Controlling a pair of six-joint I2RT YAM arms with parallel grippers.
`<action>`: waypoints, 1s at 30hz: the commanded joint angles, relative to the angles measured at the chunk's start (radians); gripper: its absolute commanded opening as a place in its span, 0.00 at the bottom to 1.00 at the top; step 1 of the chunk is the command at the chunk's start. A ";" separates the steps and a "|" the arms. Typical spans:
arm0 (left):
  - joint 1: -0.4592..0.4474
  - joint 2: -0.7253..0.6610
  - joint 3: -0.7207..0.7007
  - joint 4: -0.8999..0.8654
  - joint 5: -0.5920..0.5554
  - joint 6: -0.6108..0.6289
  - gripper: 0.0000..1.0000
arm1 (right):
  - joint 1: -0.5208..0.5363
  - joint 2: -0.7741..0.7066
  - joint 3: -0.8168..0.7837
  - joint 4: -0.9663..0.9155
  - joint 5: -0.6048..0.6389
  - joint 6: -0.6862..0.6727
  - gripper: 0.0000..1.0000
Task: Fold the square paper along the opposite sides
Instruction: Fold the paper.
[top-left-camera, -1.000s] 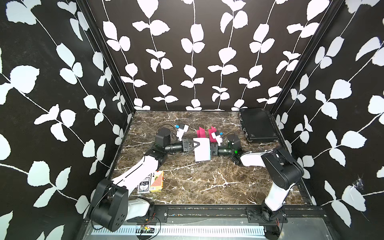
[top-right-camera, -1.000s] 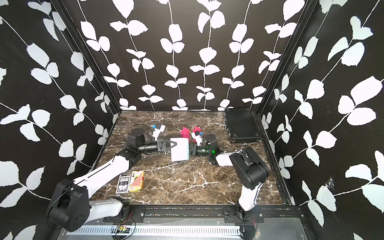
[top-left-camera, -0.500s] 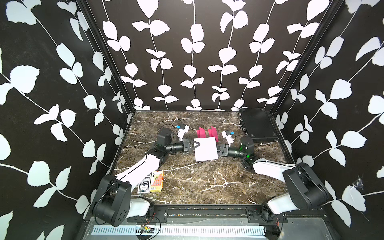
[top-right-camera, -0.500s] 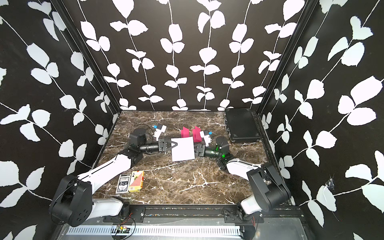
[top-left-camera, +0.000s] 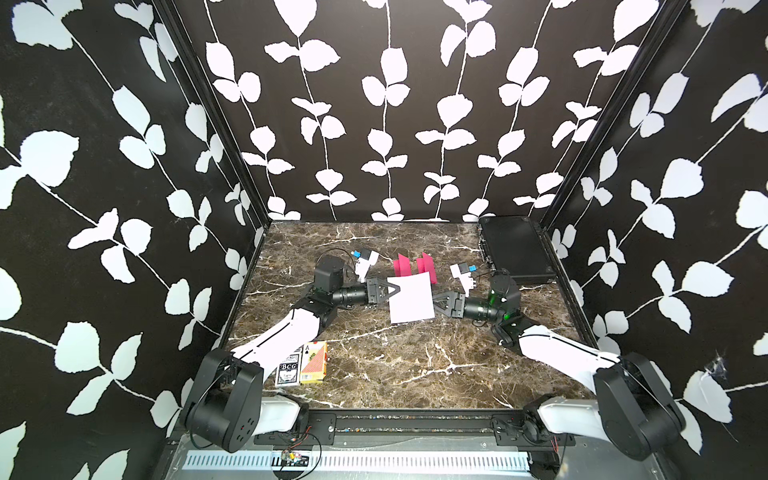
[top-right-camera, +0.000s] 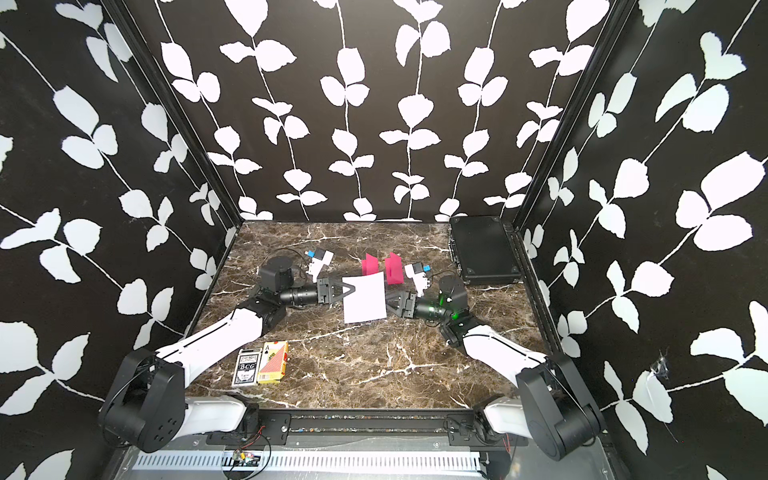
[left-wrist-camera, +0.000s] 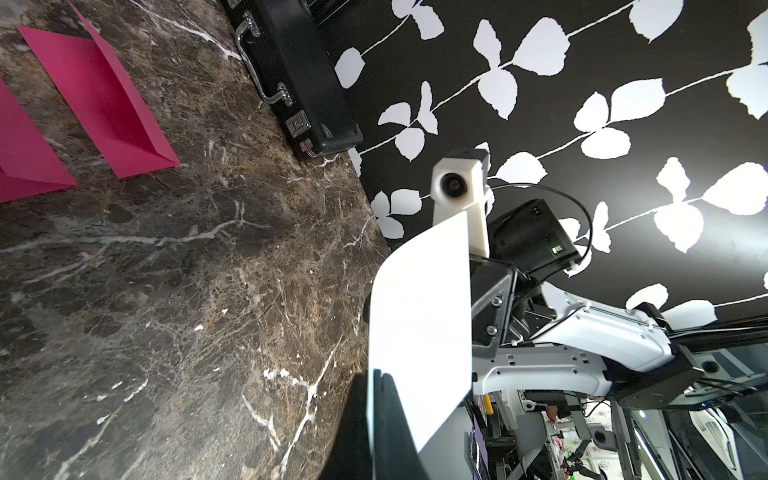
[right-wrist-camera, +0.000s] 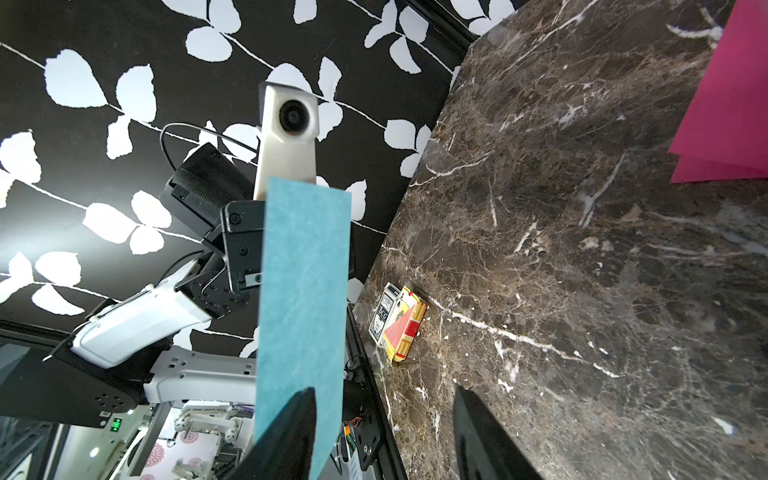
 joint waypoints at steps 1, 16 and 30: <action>0.001 -0.006 -0.014 0.022 0.009 0.009 0.00 | 0.028 -0.020 -0.005 0.002 0.016 -0.005 0.61; 0.002 -0.005 -0.028 0.018 0.002 0.011 0.00 | 0.118 0.066 0.044 0.161 0.037 0.089 0.73; 0.002 -0.019 -0.028 -0.002 -0.004 0.022 0.00 | 0.168 0.154 0.123 0.185 0.019 0.086 0.70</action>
